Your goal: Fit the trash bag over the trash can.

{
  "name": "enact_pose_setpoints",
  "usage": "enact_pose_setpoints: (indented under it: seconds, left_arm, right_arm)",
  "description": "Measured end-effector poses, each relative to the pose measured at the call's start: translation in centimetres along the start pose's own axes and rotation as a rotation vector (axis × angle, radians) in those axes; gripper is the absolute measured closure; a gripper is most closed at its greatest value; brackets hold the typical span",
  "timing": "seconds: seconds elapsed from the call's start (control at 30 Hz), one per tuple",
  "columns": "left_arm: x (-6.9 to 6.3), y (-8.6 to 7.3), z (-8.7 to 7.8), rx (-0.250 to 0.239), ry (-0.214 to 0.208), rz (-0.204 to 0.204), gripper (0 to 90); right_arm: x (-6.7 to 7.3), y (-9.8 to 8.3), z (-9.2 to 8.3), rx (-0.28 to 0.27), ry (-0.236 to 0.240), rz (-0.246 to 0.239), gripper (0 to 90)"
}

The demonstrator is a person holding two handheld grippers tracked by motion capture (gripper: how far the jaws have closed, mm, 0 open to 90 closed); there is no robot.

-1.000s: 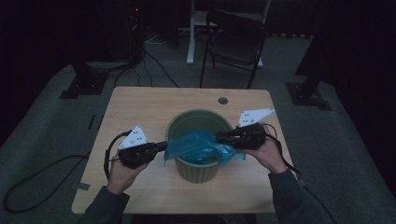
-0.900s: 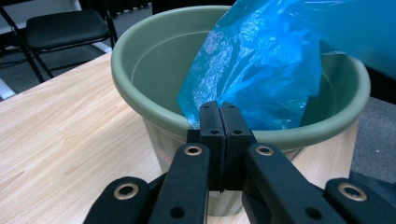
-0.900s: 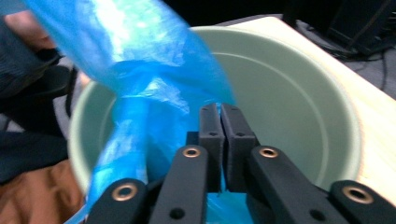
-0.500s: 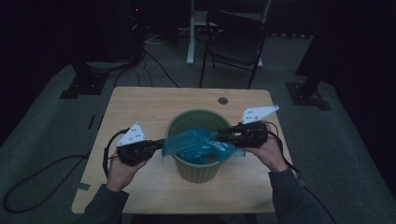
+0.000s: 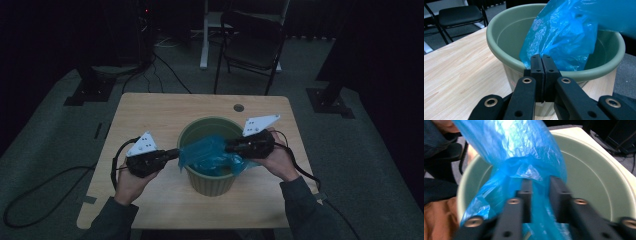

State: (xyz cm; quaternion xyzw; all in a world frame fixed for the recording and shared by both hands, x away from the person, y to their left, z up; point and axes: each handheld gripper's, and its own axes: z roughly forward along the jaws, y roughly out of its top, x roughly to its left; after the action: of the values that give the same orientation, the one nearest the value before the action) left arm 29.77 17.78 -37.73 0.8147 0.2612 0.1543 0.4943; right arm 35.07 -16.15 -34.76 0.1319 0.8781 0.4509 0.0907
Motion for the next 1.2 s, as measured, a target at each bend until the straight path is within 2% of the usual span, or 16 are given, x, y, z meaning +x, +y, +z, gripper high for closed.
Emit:
enact_pose_setpoints:
  seconds: [0.07,0.1,0.23,0.27,0.3,0.33,0.4,0.43,0.5,0.7,0.73,0.87,0.9,0.93,1.03,1.2]
  left_arm:
    - [0.1,-0.1,-0.1,-0.002,0.002,-0.005,89.3]
    - [0.2,-0.2,-0.2,-0.003,0.004,-0.006,89.5]
    - [0.5,-0.5,-0.5,-0.004,0.013,-0.017,89.6]
    - [0.5,-0.5,-0.5,-0.004,0.013,-0.017,89.6]
    - [0.7,-0.7,-0.7,0.000,0.021,-0.025,89.6]
    - [0.8,-0.8,-0.8,0.001,0.024,-0.028,89.6]
    - [1.0,-0.9,-1.0,0.002,0.028,-0.034,88.2]
    - [1.1,-0.9,-1.1,-0.001,0.032,-0.036,83.9]
    - [1.1,-0.9,-1.3,-0.007,0.030,-0.036,73.9]
    - [0.6,0.0,-2.1,-0.041,0.024,0.013,63.3]
    - [0.3,0.6,-2.0,-0.047,0.022,0.029,63.3]
    - [-0.4,2.0,-1.0,-0.041,0.010,0.079,60.4]
    - [-0.4,2.0,-1.0,-0.041,0.010,0.079,59.7]
    - [-0.9,2.7,-0.2,-0.032,-0.006,0.111,59.7]
    - [-1.8,3.8,0.9,-0.020,-0.007,0.162,56.4]
    - [-2.5,5.3,2.5,0.000,-0.018,0.213,53.0]
  right_arm:
    - [-0.5,0.2,-0.1,-0.018,-0.022,0.035,89.5]
    - [-1.1,0.3,-0.4,-0.037,-0.057,0.088,90.0]
    - [-2.4,0.2,-1.4,-0.093,-0.101,0.184,90.0]
    - [-2.4,0.2,-1.4,-0.093,-0.101,0.184,90.0]
    - [-2.7,0.1,-1.7,-0.106,-0.116,0.204,90.0]
    - [-3.1,-0.1,-2.2,-0.128,-0.134,0.252,90.0]
    - [-3.5,-0.4,-2.6,-0.144,-0.142,0.284,90.0]
    - [-3.6,-0.5,-2.7,-0.148,-0.133,0.294,90.0]
    - [-3.6,-0.5,-2.7,-0.149,-0.129,0.297,90.0]
    - [-3.3,-0.5,-2.2,-0.129,-0.109,0.280,90.0]
    - [-3.2,-0.4,-2.0,-0.122,-0.105,0.279,90.0]
    - [-3.0,-0.1,-1.5,-0.111,-0.092,0.271,90.0]
    - [-3.0,-0.1,-1.5,-0.111,-0.092,0.271,90.0]
    - [-3.0,-0.1,-1.5,-0.110,-0.092,0.271,90.0]
    - [-3.0,0.1,-1.3,-0.109,-0.087,0.274,90.0]
    - [-3.0,0.0,-1.1,-0.107,-0.081,0.274,90.0]
